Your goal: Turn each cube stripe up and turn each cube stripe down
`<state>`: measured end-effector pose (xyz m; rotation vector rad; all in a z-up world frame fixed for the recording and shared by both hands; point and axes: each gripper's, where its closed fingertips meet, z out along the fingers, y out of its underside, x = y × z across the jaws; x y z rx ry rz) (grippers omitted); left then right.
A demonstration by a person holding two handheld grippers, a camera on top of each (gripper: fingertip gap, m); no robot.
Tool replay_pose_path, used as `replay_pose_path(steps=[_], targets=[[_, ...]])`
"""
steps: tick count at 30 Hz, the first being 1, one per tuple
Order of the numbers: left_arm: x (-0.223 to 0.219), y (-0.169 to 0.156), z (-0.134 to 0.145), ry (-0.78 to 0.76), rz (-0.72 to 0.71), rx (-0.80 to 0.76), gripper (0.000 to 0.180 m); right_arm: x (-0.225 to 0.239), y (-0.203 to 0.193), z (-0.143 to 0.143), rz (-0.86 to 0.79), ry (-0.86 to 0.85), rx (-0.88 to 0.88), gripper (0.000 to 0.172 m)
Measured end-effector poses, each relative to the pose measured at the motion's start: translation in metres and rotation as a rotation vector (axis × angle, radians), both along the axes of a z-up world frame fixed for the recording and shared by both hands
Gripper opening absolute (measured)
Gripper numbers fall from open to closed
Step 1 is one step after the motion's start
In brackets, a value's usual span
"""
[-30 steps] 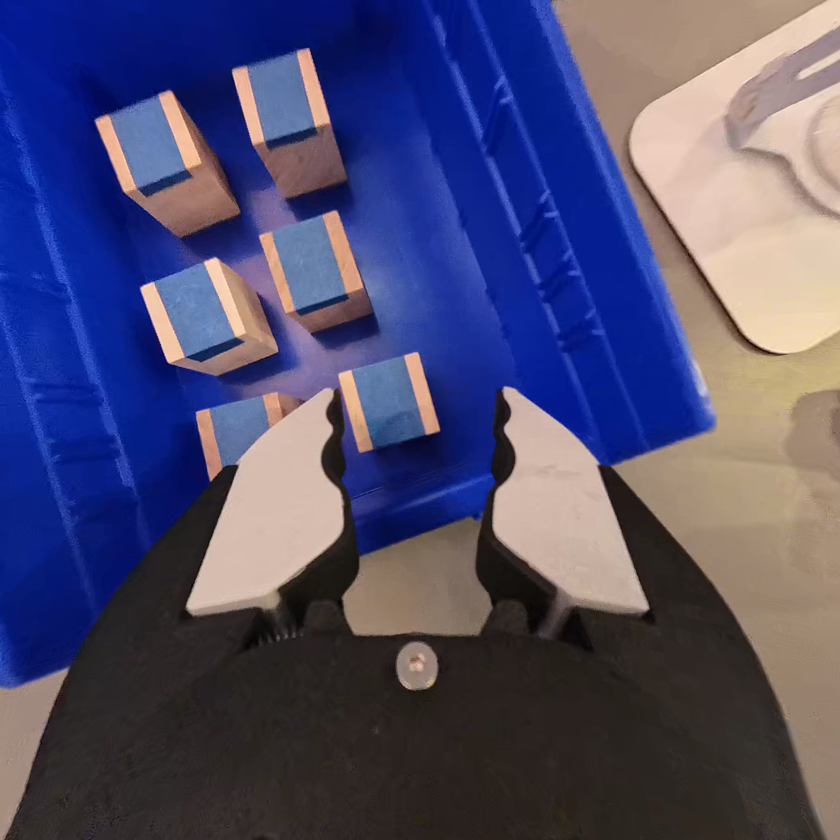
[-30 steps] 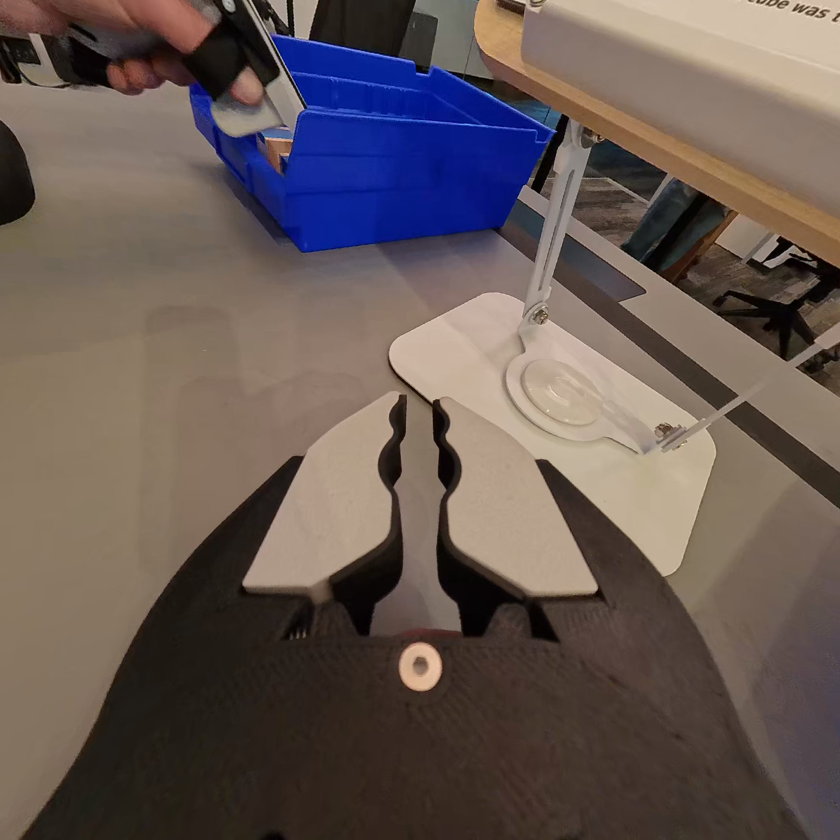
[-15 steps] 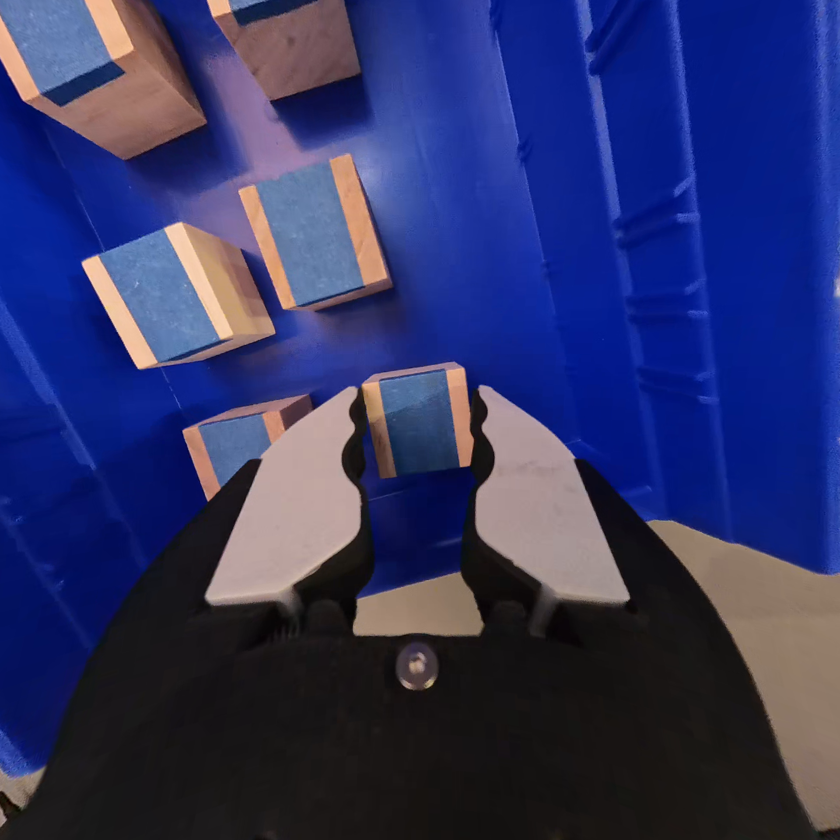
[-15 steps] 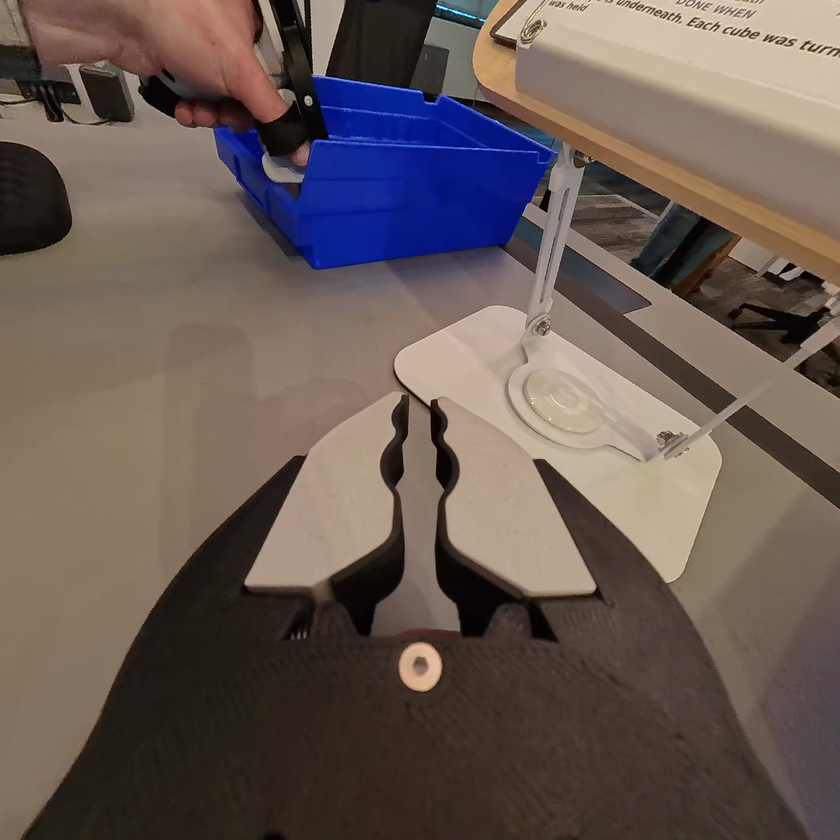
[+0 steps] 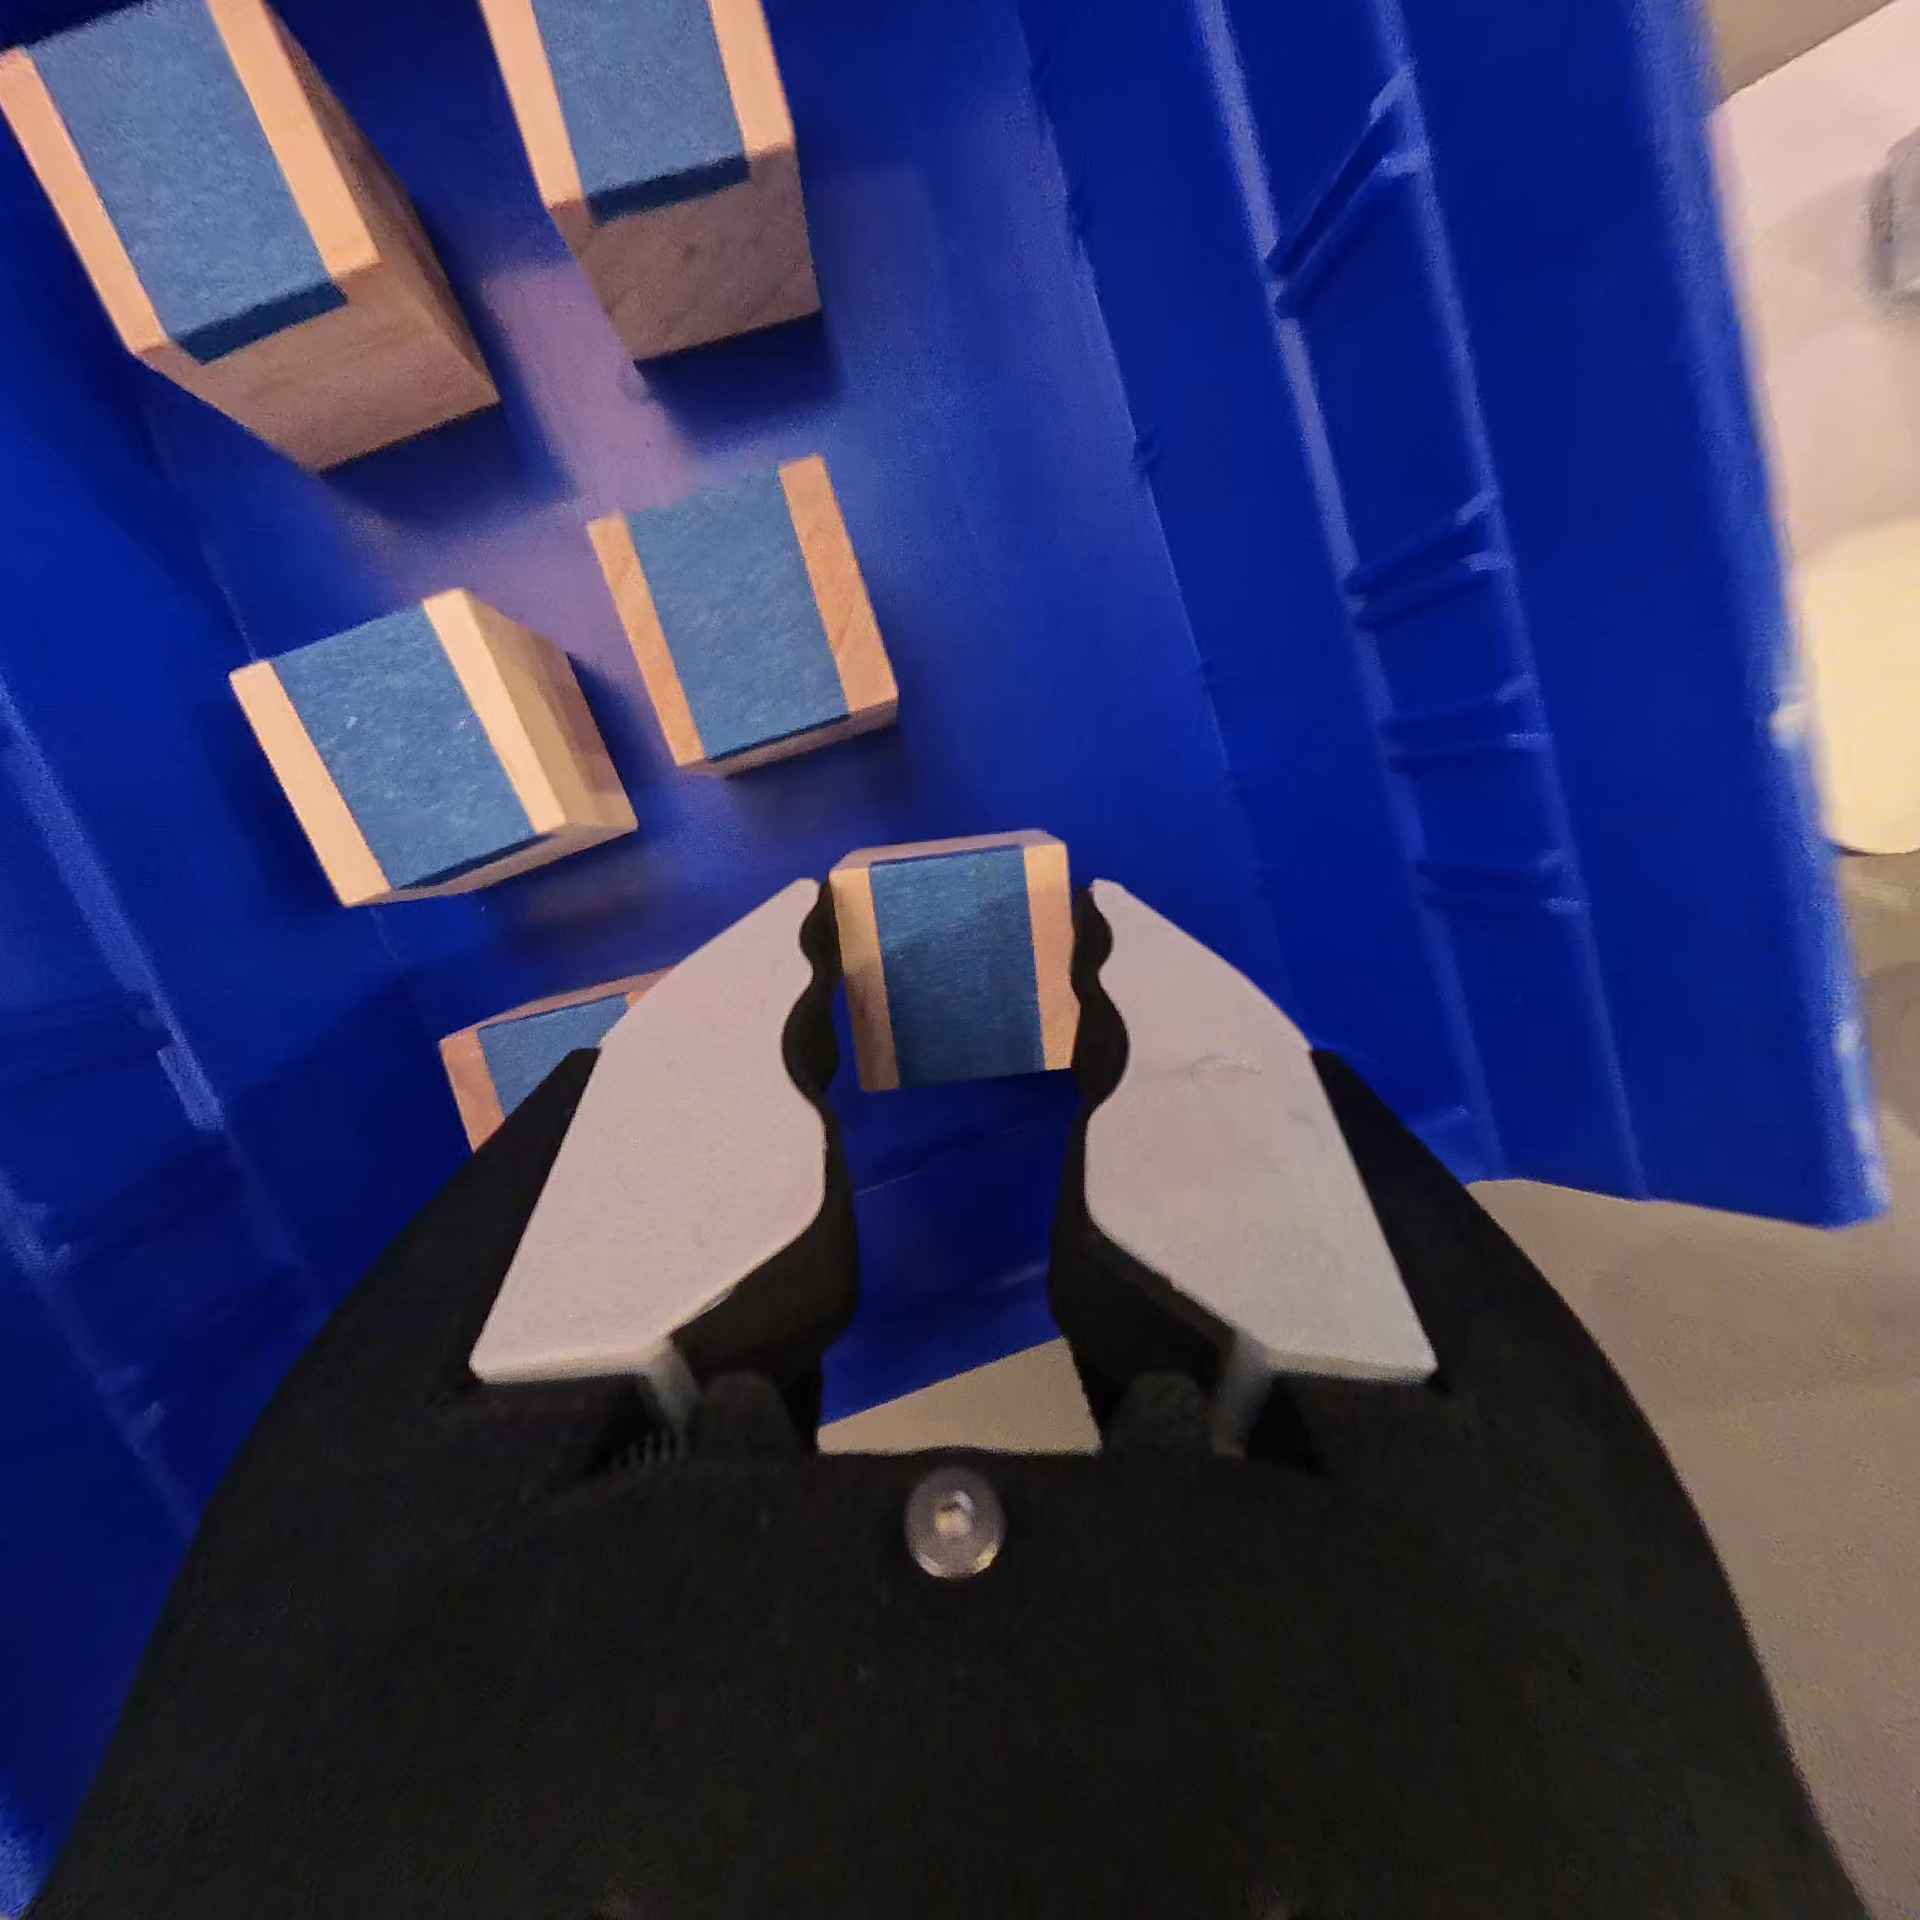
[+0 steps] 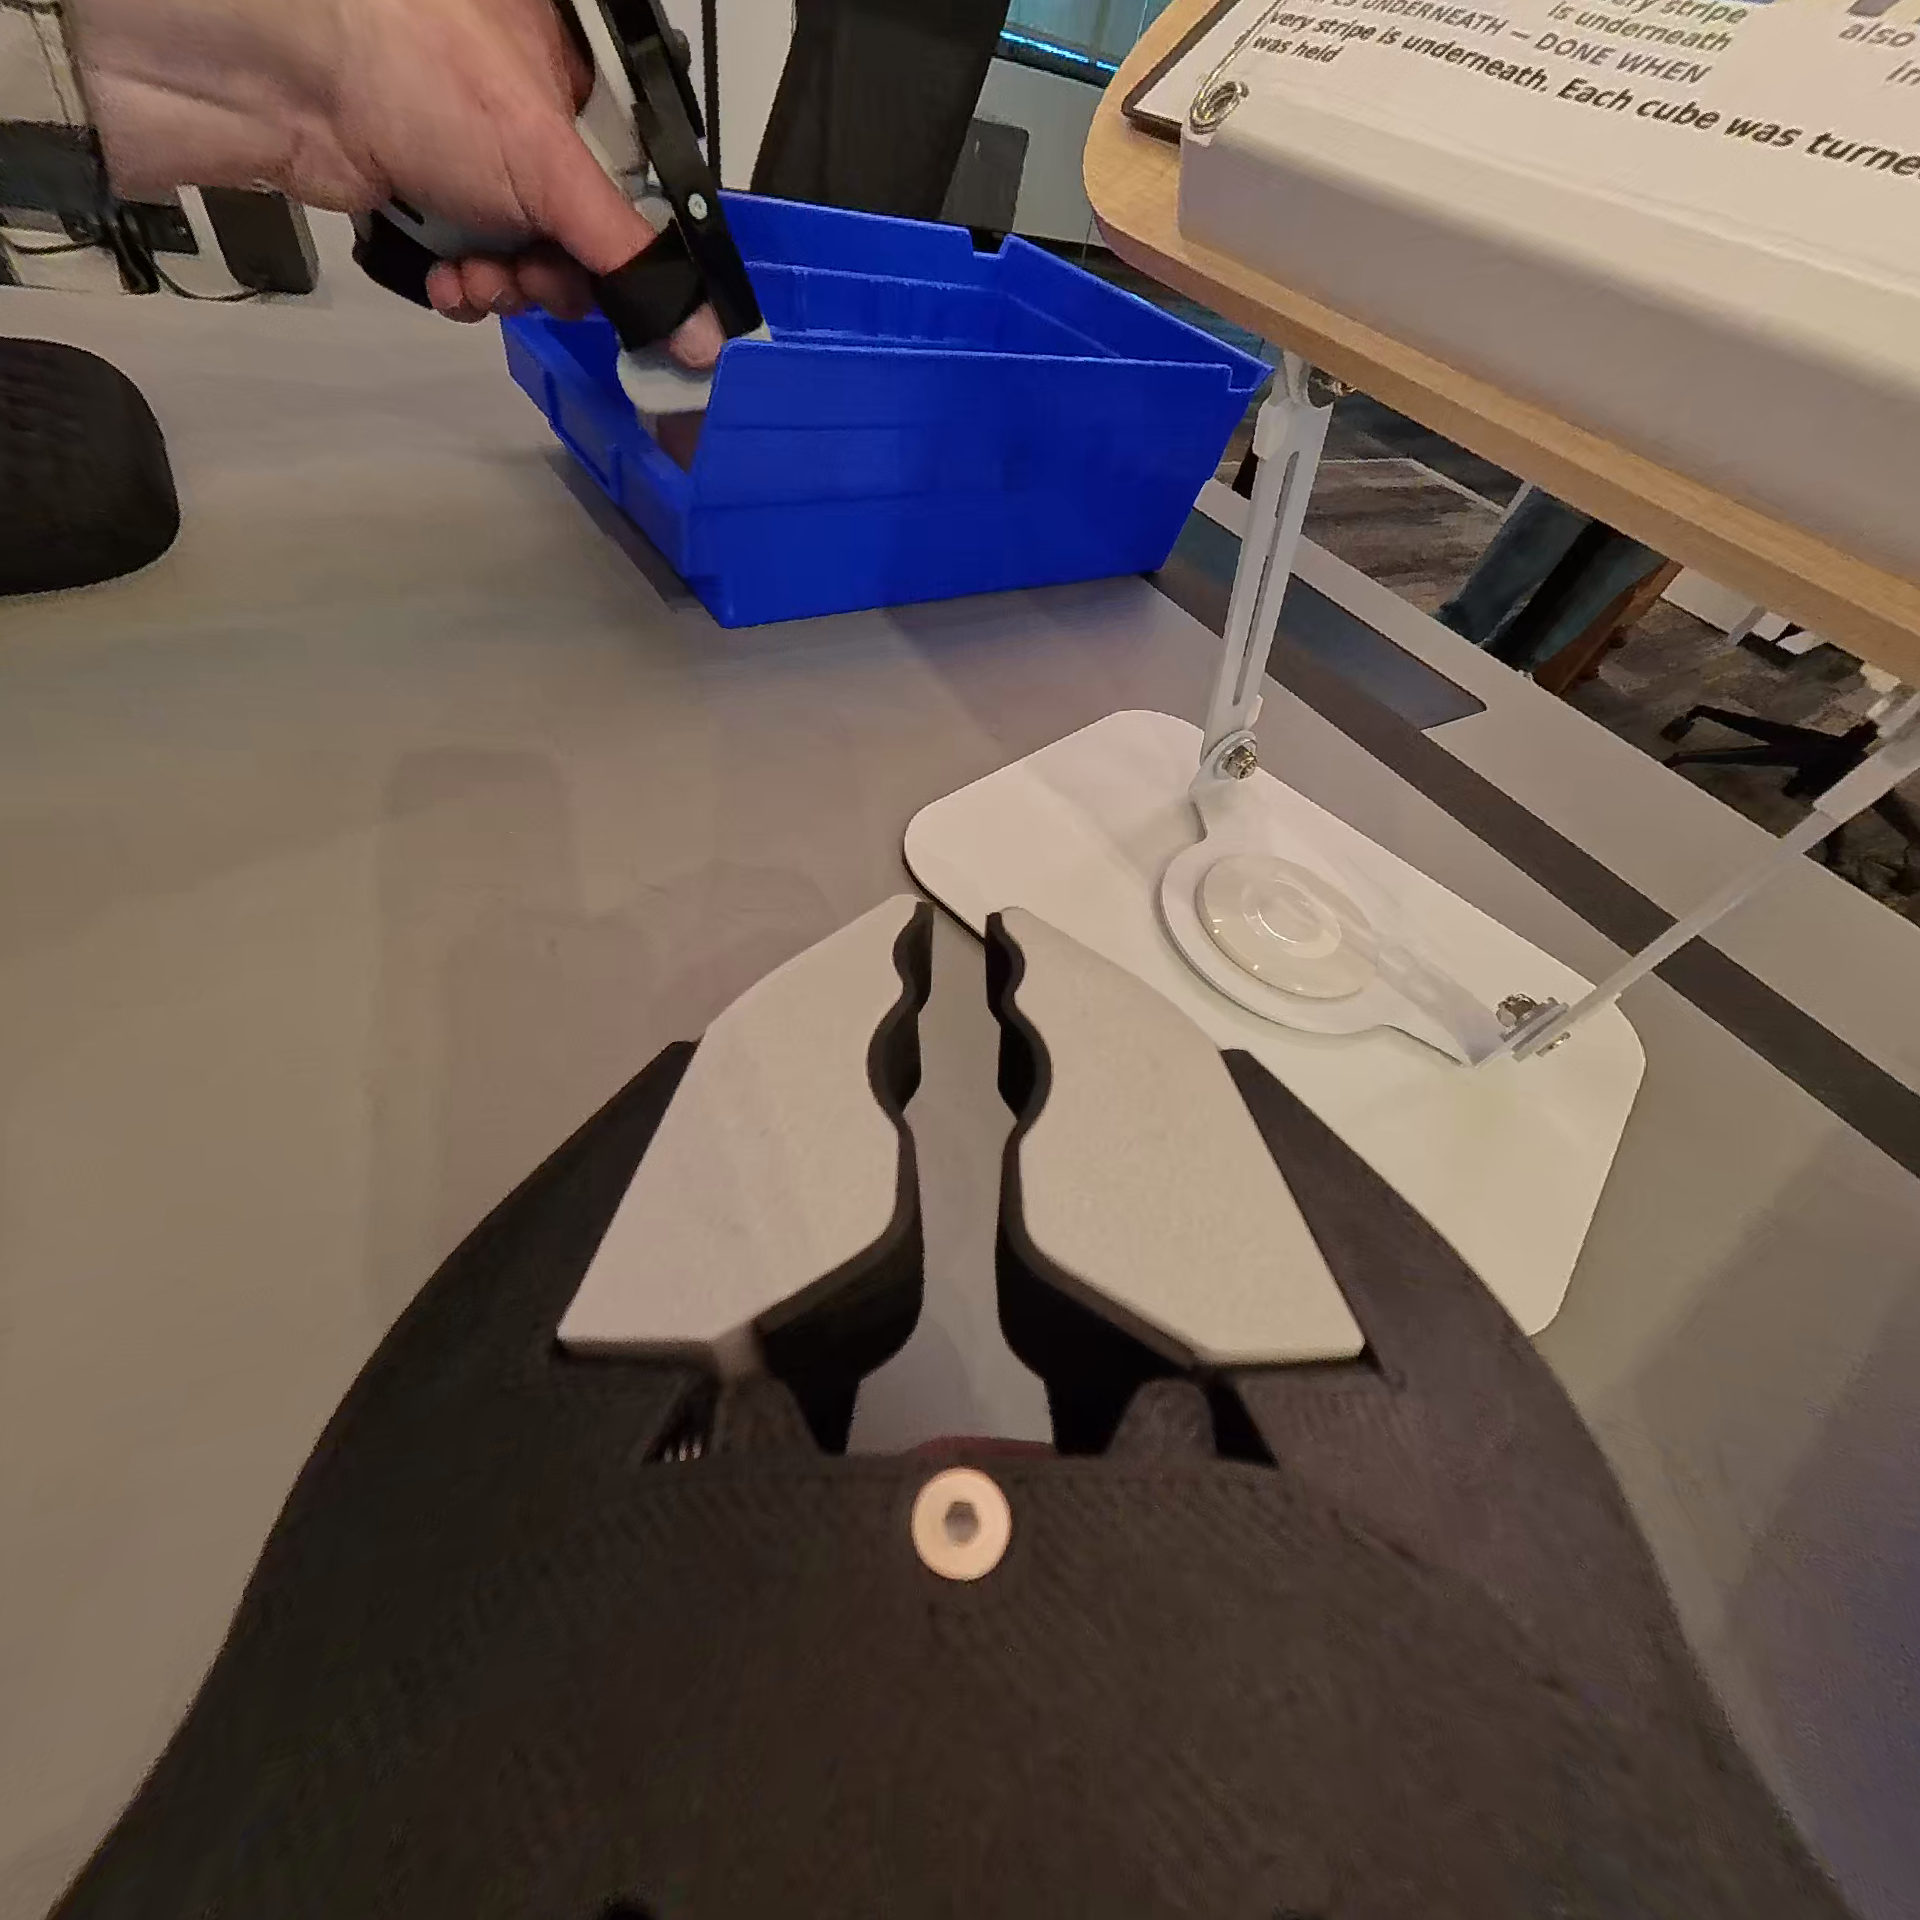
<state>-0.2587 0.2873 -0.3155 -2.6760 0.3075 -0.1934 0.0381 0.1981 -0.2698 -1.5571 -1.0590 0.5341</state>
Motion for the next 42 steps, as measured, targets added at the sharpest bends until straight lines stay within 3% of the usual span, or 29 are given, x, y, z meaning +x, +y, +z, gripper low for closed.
replay_pose_path(steps=[1, 6, 10, 17, 21, 25, 27, 34, 38, 42], targets=[[0.001, 0.002, 0.006, -0.033, 0.008, 0.035, 0.043, 0.0, 0.0, 0.001, 0.001, 0.005, -0.001, 0.01], [0.015, 0.0, 0.058, -0.285, 0.017, 0.279, 0.043, 0.001, 0.002, 0.015, -0.015, 0.081, -0.01, 0.03], [0.039, -0.021, 0.121, -0.618, -0.036, 0.516, 0.043, -0.016, -0.011, 0.04, 0.071, 0.129, -0.026, 0.041], [0.106, -0.095, 0.216, -1.17, -0.341, 0.869, 0.042, -0.057, -0.03, 0.131, 0.278, 0.365, -0.233, 0.056], [0.154, -0.122, 0.231, -1.318, -0.487, 0.913, 0.042, -0.089, -0.042, 0.16, 0.386, 0.438, -0.371, 0.069], [0.19, -0.139, 0.236, -1.397, -0.595, 0.916, 0.042, -0.102, -0.044, 0.166, 0.395, 0.434, -0.393, 0.068], [0.199, -0.139, 0.234, -1.407, -0.599, 0.905, 0.042, -0.101, -0.052, 0.173, 0.441, 0.464, -0.38, 0.046], [0.227, -0.139, 0.23, -1.402, -0.643, 0.873, 0.042, -0.071, -0.053, 0.176, 0.393, 0.413, -0.358, 0.046], [0.226, -0.135, 0.23, -1.282, -0.625, 0.931, 0.033, 0.014, -0.014, 0.195, 0.186, 0.305, -0.275, 0.046], [0.205, -0.118, 0.216, -1.037, -0.527, 1.014, 0.01, 0.154, 0.082, 0.196, -0.233, 0.123, -0.221, 0.046]])
